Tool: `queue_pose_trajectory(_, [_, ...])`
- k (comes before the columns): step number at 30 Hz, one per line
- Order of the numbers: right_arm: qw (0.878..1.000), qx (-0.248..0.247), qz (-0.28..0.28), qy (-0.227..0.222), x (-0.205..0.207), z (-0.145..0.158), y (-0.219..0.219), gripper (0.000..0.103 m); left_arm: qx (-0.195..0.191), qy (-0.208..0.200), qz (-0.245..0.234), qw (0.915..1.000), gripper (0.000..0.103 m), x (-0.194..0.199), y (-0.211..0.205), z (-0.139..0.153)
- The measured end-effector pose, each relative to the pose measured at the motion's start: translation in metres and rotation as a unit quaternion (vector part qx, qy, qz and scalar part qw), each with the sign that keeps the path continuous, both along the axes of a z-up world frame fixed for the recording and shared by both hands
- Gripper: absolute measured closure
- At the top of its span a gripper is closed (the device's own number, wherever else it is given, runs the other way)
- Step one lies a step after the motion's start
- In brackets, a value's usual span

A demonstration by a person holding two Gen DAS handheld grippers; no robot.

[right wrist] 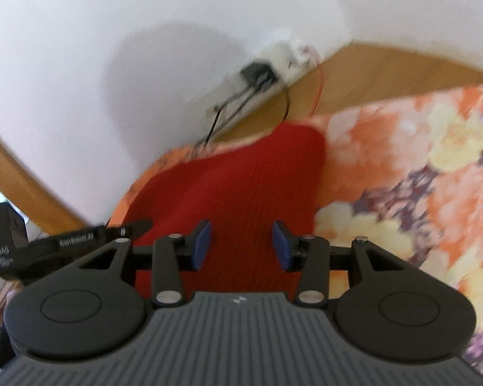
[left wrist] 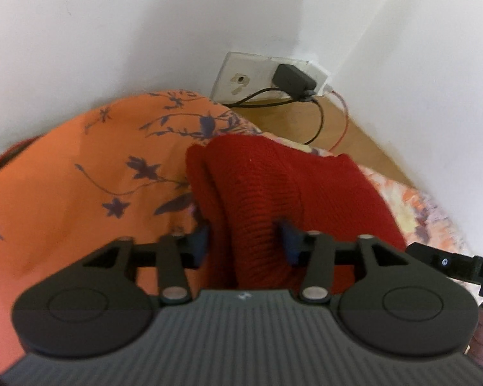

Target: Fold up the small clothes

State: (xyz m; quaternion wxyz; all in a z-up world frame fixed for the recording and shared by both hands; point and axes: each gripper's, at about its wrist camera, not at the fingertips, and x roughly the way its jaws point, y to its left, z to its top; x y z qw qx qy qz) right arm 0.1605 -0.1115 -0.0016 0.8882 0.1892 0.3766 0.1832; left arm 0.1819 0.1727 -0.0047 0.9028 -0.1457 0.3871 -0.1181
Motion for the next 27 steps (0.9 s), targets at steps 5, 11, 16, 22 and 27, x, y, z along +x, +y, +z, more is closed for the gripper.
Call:
queue_pose_trajectory(5, [0.999,-0.034,0.013,-0.027,-0.007,-0.01,0.017,0.045,0.022,0.01,0.01,0.9997,0.031,0.001,0.008,-0.006])
queue_pose_trajectory(11, [0.998,0.064,0.011,0.0,-0.004,-0.016,-0.014,0.007,-0.079,0.053,0.005,0.9954,0.03,-0.001,0.024,-0.006])
queue_pose_trajectory(16, [0.991,0.109,0.0,0.074,0.007,-0.047,-0.03,0.003,-0.127,0.093,-0.009,0.9875,0.021,0.001,0.023,-0.024])
queue_pose_trajectory(22, [0.976,0.182,0.0,0.117,0.023,-0.074,-0.026,0.001,-0.233,0.151,0.001,0.9606,0.021,0.009,0.025,-0.048])
queue_pose_trajectory(27, [0.981,0.167,-0.006,0.102,0.022,-0.071,-0.013,0.003,-0.222,0.136,-0.003,0.9656,0.041,0.005,0.017,-0.042])
